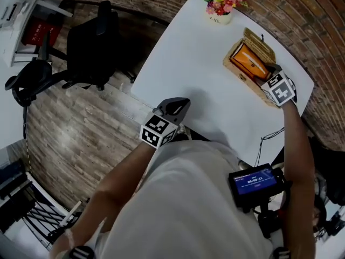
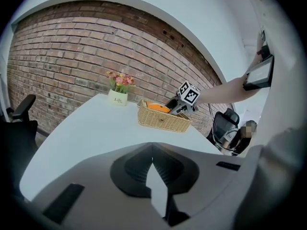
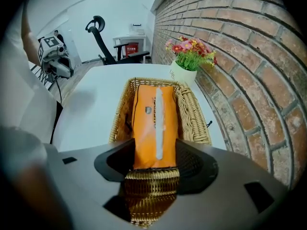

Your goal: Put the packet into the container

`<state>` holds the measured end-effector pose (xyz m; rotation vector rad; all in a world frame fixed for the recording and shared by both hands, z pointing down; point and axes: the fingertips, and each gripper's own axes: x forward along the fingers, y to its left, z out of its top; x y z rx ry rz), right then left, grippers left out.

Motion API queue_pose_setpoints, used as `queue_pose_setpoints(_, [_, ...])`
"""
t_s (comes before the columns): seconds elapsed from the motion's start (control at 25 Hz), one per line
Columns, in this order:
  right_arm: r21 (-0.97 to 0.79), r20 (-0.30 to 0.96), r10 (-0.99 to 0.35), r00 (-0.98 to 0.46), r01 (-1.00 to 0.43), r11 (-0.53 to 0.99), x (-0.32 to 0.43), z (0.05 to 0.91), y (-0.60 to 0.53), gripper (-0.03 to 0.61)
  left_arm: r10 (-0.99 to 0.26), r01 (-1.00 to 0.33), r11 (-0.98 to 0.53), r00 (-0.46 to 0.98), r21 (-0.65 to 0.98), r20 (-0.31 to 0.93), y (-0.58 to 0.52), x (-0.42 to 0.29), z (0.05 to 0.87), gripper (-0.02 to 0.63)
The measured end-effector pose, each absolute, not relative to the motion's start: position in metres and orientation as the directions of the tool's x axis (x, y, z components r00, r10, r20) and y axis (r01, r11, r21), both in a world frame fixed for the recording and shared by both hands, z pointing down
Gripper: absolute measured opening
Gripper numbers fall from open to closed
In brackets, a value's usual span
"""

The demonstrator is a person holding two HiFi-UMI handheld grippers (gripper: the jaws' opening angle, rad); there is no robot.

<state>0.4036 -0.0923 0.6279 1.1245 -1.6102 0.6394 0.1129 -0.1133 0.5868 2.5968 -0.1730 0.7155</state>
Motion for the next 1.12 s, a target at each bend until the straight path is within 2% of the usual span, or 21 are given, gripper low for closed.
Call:
queue_pose_setpoints(0.44, [0.134,0.914,-0.403,-0.039,-0.910,0.392,0.403,0.619,-0.094,0.296,0.031,-0.179,-0.917,0.859,0.357,0.512,-0.107,0.129,0.580,0.011])
queue_pose_setpoints(0.8, [0.178,0.846,-0.532,-0.026,-0.928,0.328,0.414,0.589,-0.101,0.293,0.010,-0.179,-0.925,0.870,0.335,0.494,-0.104,0.129,0.576,0.011])
queue_pose_setpoints(0.96, [0.193,0.819,-0.574,-0.003,-0.940,0.280,0.396,0.556,-0.088,0.291,0.002,-0.165,-0.934,0.884,0.317,0.467,-0.094,0.116,0.554,0.011])
queue_pose_setpoints(1.12, [0.203,0.782,-0.623,0.005,-0.948,0.247,0.382,0.540,-0.076,0.254,-0.005,-0.147,-0.946,0.897,0.289,0.442,-0.091,0.111,0.540,0.011])
